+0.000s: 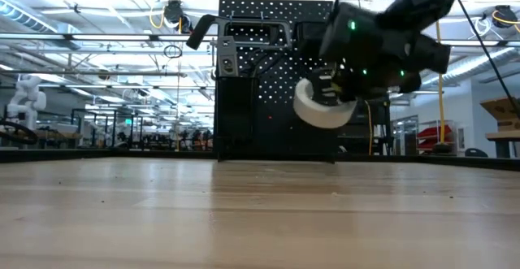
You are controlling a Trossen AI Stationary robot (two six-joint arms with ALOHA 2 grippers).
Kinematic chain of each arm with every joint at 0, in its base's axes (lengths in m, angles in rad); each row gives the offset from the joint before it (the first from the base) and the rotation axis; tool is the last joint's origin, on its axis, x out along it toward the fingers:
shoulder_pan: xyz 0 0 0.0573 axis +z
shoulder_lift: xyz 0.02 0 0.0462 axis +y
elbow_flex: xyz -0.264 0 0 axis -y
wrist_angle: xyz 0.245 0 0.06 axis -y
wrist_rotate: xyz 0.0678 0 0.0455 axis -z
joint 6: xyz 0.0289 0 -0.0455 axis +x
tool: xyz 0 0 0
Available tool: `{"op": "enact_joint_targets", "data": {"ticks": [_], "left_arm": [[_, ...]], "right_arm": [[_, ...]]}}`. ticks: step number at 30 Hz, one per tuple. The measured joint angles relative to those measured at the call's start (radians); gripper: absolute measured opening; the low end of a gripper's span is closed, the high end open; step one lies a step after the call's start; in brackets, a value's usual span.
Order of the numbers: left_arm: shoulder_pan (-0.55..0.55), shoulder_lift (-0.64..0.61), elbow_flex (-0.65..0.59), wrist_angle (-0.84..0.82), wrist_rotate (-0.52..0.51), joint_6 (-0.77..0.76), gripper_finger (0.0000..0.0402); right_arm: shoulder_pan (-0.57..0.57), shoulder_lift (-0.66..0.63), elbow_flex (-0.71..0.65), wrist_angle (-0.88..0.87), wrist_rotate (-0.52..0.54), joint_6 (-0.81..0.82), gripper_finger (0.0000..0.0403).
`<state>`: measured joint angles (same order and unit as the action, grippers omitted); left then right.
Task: Hang tools onto peg board
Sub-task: Hang the white tape on the black peg board
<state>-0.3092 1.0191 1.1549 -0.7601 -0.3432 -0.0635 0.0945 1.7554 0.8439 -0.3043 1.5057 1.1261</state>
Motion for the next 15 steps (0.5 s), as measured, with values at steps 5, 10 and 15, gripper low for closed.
{"op": "enact_joint_targets", "data": {"ticks": [5,10,15], "left_arm": [[0.0,0.0,0.0,0.0,-0.004,0.0,0.0219],[0.0,0.0,0.0,0.003,-0.006,-0.002,0.0219],[0.0,0.0,0.0,0.003,-0.006,-0.007,0.0219]], "right_arm": [[-0.063,0.0,-0.063,-0.001,0.012,0.171,0.007],[-0.101,0.0,-0.078,0.003,0.022,0.232,0.007],[-0.064,0.0,-0.077,0.023,0.008,0.216,0.007]]}}
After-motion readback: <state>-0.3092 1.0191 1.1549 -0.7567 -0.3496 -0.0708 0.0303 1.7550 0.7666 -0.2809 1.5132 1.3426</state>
